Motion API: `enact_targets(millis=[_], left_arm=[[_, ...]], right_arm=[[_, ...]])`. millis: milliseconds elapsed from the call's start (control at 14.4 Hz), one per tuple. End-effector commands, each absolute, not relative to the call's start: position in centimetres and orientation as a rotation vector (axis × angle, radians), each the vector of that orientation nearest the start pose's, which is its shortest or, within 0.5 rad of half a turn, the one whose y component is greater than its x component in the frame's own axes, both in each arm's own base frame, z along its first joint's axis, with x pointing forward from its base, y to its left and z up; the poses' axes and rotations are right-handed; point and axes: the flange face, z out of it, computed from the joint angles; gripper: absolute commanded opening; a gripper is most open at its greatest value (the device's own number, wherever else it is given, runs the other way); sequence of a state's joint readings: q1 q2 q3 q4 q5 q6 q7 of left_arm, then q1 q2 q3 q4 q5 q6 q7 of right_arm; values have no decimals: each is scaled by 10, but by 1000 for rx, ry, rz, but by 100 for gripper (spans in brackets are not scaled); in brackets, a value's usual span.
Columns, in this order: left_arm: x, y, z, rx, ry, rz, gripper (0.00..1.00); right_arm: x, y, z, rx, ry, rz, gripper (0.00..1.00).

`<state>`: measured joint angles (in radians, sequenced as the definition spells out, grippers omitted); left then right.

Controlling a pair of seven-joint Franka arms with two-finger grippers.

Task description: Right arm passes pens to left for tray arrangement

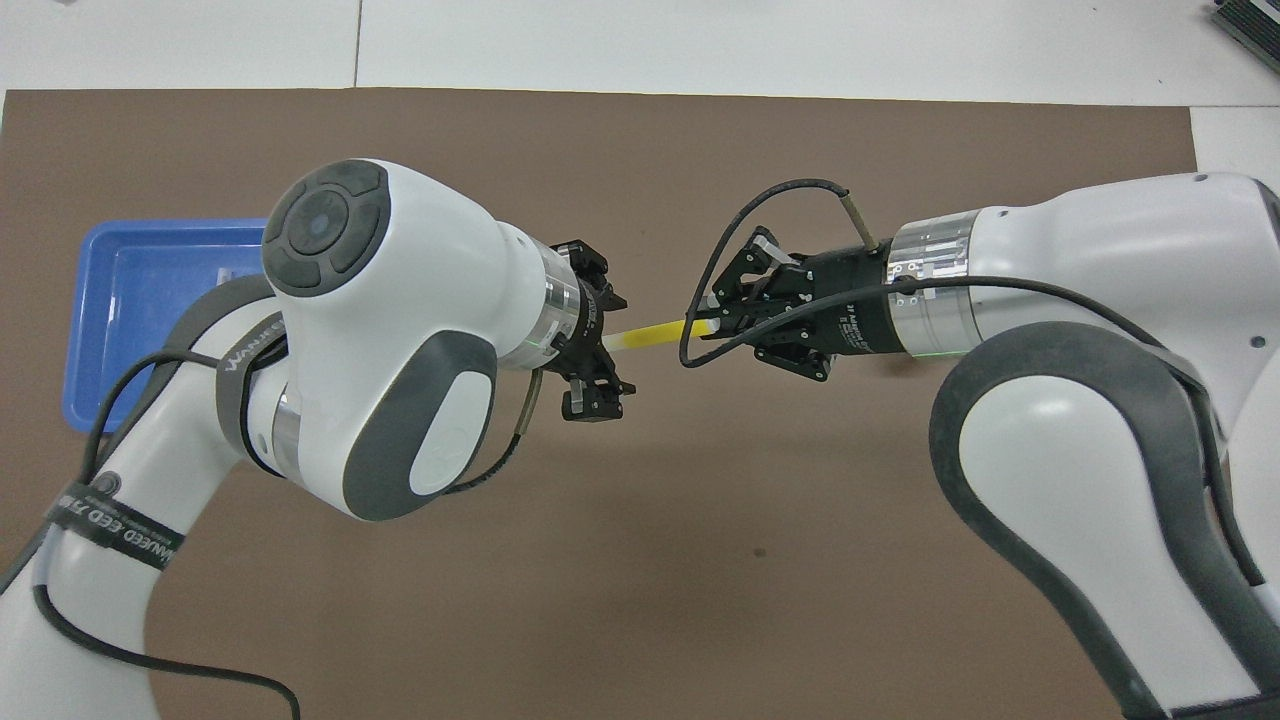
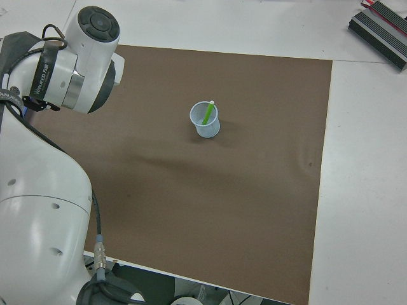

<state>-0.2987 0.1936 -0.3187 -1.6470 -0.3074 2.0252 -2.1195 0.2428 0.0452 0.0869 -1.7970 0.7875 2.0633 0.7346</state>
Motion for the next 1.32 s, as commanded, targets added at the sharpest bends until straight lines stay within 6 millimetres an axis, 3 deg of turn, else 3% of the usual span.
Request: enact_targets(millis=[0, 278, 487, 626, 765, 973, 1251], left_arm=[[514, -383, 533, 1861, 2145, -470, 83], [512, -390, 542, 1821, 2145, -472, 81], [512, -389, 544, 1801, 2161, -472, 66], [513, -388, 545, 1808, 2147, -463, 62], [513, -388, 545, 1812, 2146, -460, 44], [514, -386, 545, 1823, 2137, -447, 0], [513, -388, 544, 1839, 2127, -443, 0]], right_arm=[[550, 228, 553, -2221, 837, 249, 2], [546, 231, 554, -2232, 815, 257, 2], [545, 231, 554, -2235, 810, 265, 2], [545, 232, 553, -2239, 806, 273, 2], [544, 232, 553, -2239, 805, 274, 2], [544, 232, 553, -2243, 803, 275, 2], [542, 235, 553, -2249, 793, 275, 2]])
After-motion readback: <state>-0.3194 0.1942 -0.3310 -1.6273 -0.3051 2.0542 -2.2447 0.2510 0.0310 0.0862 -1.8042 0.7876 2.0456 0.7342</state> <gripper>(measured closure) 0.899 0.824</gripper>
